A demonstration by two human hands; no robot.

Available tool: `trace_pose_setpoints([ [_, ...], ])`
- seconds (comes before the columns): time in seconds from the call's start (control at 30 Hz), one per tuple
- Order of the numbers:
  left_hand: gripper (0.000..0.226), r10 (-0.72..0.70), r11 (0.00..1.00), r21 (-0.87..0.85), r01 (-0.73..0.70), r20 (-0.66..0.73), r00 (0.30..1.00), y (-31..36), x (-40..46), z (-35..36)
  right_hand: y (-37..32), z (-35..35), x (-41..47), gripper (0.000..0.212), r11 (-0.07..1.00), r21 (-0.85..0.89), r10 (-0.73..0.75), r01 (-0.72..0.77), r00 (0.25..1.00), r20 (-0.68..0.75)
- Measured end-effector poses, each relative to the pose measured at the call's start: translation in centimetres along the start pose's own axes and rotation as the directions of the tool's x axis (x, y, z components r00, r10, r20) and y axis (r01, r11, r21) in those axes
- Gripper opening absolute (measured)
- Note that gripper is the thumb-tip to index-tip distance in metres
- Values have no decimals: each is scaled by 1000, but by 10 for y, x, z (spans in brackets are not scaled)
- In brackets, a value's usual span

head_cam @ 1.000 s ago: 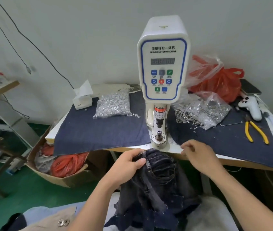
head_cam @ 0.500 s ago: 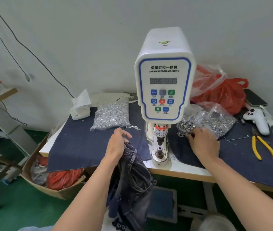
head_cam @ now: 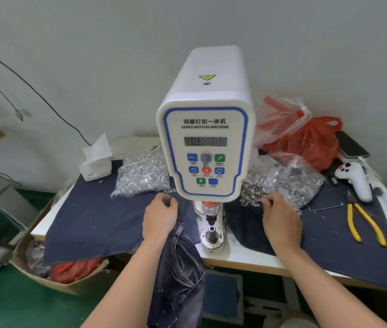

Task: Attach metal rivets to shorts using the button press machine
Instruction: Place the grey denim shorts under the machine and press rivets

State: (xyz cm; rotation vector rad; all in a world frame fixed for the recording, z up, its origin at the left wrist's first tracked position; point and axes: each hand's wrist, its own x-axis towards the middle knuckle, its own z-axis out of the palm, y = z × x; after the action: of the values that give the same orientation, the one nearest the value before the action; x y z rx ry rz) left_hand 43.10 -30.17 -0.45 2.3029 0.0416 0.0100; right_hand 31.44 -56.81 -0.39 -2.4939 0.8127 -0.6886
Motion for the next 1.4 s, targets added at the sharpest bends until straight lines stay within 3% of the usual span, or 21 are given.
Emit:
trace_pose_setpoints([
  [0.1,6,48,996,74,-43,-69,996,4,-7,2,1,-2,0,11,1000,17,-16,16,1000,9],
  [0.27,20,89,989,134,-67,-165,982,7,-17,-2,3,-3,-4,10,998,14,-67,66,998,11],
  [0.4,46,9,995,99,4,-130,991,6,-12,-4,4,-3,-4,19,997,9,-80,80,997,0],
  [0.5,51,-75,991,109,82,-74,994,5,-3,-9,3,-4,-5,19,997,13,-78,79,995,-54],
  [0.67,44,-94,985,142,100,-48,994,4,6,-12,1,-7,-10,13,994,16,-102,105,987,-124],
  [0.97,35,4,884,467,3,-14,1000,15,12,-7,5,-3,-12,5,988,17,-151,155,979,-136],
  [1.2,25,5,904,428,17,-51,999,13,15,-8,9,1,-9,14,976,41,-205,212,971,-127],
  [1.4,16,29,956,292,6,-114,993,9,9,-8,2,-8,-11,10,963,106,-237,247,967,-93],
])
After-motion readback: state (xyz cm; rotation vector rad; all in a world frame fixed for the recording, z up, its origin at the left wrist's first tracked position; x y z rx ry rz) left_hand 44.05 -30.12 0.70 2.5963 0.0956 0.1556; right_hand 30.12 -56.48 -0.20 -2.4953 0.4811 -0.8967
